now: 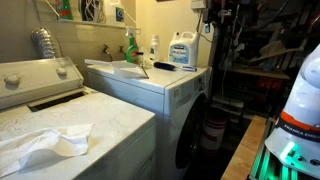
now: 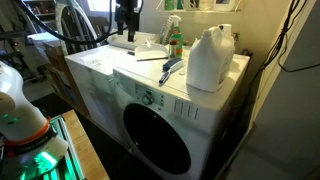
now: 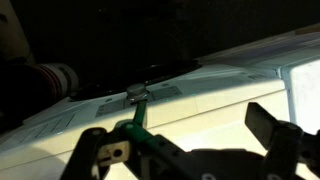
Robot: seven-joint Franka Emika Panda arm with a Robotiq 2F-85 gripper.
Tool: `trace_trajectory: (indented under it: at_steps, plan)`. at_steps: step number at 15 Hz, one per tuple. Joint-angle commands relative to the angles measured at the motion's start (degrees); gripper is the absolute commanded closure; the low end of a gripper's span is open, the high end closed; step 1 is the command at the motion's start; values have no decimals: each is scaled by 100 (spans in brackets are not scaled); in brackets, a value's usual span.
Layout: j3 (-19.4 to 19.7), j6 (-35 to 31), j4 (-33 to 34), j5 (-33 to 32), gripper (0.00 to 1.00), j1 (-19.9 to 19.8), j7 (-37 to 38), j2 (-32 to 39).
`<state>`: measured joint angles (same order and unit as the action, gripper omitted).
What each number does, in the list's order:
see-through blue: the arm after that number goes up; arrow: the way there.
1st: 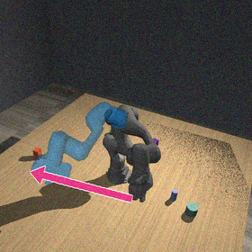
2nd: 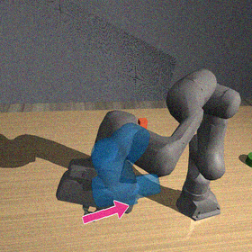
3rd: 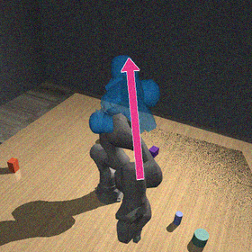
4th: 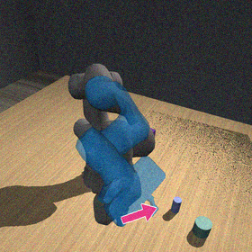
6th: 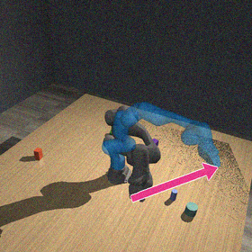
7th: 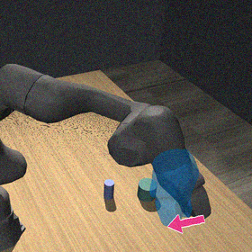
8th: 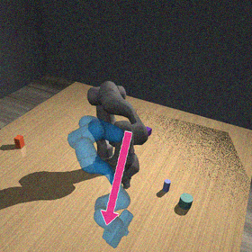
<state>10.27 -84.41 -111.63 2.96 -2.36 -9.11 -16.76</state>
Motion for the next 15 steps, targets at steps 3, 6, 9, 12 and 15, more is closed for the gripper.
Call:
trace_trajectory:
  at_steps: [3,6,9,12,15]
  plan:
    - [-81,16,18,21,0,-112,-26,14]
    - [-80,16,18,21,0,-112,-26,14]
    - [-35,67,325,243,0,-232,582,497]
    - [1,-20,521,467,0,-374,1196,930]
    - [18,-258,722,747,0,-518,1835,1362]
